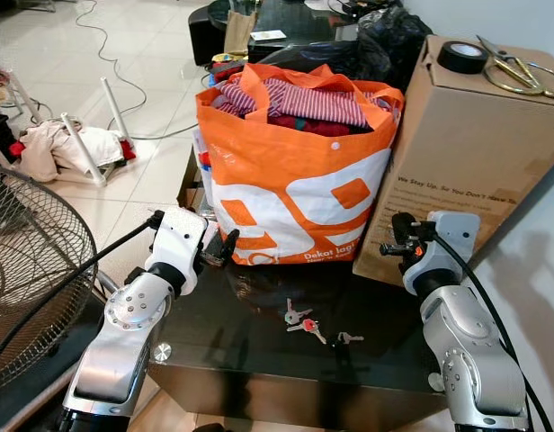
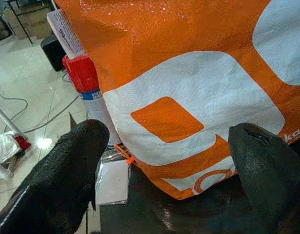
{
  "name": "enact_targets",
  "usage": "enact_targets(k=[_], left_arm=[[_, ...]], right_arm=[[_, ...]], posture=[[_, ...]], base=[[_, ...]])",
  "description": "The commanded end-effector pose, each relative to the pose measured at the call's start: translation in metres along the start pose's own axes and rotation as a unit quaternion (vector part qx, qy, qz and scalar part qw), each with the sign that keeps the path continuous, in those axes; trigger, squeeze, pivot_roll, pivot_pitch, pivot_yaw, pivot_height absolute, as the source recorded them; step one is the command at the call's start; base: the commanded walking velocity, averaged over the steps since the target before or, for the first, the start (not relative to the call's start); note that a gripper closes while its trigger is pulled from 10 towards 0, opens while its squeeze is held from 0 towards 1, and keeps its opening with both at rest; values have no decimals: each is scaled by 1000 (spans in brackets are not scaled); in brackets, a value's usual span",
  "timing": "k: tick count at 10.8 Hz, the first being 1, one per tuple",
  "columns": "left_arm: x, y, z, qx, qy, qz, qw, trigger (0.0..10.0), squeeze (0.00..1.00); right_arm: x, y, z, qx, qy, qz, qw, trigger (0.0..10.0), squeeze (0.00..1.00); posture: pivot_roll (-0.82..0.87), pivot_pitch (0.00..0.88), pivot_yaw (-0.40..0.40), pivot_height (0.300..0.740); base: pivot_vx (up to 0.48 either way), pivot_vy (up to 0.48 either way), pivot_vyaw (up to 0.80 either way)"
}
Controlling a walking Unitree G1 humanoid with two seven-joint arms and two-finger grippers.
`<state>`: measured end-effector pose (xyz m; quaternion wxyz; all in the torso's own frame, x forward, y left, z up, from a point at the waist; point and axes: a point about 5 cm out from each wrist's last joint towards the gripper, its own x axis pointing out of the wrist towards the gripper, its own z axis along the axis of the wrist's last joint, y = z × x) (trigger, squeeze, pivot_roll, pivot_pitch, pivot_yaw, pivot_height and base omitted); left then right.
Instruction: Hang keys on a hook
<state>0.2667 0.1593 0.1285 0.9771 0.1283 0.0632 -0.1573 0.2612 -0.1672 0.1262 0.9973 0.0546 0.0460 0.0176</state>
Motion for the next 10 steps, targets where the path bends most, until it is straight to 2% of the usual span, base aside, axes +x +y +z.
enact_targets(k=[1, 10], left_arm=[[0, 1, 1, 0, 0, 5, 1000, 10000, 0], [6, 2, 5, 0, -4, 4, 1000, 10000, 0]], right_arm=[[-1, -4, 4, -1, -3, -12, 1000, 10000, 0], [2, -3, 6, 0, -4, -18, 1000, 10000, 0]], posture=[[-34, 0, -5, 740], [-45, 0, 6, 740]], base=[[-255, 0, 0], [-267, 0, 0]])
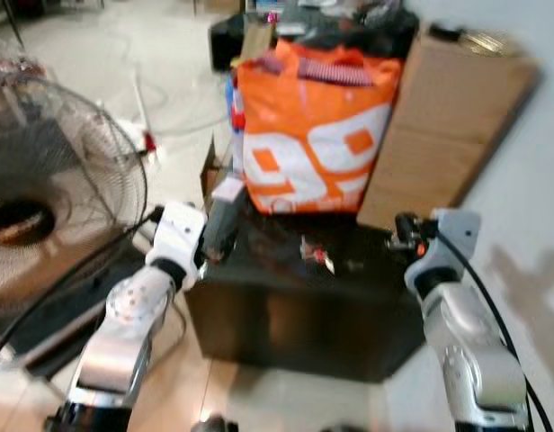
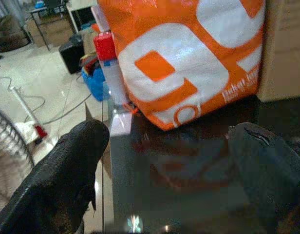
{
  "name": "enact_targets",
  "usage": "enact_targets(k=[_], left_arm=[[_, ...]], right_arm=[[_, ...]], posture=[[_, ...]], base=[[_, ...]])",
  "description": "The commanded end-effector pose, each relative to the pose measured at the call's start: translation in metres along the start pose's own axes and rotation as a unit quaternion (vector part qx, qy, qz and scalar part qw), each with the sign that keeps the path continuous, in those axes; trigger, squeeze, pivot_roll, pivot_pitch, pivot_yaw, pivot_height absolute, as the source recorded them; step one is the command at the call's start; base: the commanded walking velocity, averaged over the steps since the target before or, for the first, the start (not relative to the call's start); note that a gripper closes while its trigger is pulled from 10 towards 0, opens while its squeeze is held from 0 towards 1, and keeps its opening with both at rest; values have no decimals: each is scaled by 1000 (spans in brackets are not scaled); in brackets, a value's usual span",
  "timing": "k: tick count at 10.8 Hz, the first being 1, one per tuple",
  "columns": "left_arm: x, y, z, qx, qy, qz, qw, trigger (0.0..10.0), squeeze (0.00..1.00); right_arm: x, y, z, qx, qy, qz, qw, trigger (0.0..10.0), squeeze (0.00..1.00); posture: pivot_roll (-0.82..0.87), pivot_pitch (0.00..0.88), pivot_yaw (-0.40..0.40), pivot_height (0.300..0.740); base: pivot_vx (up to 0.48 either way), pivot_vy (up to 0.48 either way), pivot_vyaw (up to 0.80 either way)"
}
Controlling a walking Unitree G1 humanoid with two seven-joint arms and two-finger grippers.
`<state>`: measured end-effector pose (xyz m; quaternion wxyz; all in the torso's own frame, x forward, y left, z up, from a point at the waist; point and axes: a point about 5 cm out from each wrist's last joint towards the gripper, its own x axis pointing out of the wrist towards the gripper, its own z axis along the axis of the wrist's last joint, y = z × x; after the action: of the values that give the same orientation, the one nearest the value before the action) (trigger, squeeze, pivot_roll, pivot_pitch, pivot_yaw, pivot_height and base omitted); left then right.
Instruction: Hang keys on a hook
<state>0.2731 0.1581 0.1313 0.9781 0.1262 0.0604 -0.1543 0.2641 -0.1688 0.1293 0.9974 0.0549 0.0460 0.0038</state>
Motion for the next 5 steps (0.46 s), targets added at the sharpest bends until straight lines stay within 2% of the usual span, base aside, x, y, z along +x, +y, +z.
enact_targets(k=[1, 5], left_arm=[[0, 0, 1, 3, -2, 1, 1000, 10000, 0], [1, -1, 2, 2, -3, 2, 1000, 10000, 0]], right_arm=[[0, -2, 3, 0, -4, -5, 1000, 10000, 0], [2, -2, 3, -2, -1, -3, 1000, 10000, 0]], posture=[[-46, 0, 6, 740], [-41, 0, -7, 740]], base=[[-266, 0, 0], [-267, 0, 0]])
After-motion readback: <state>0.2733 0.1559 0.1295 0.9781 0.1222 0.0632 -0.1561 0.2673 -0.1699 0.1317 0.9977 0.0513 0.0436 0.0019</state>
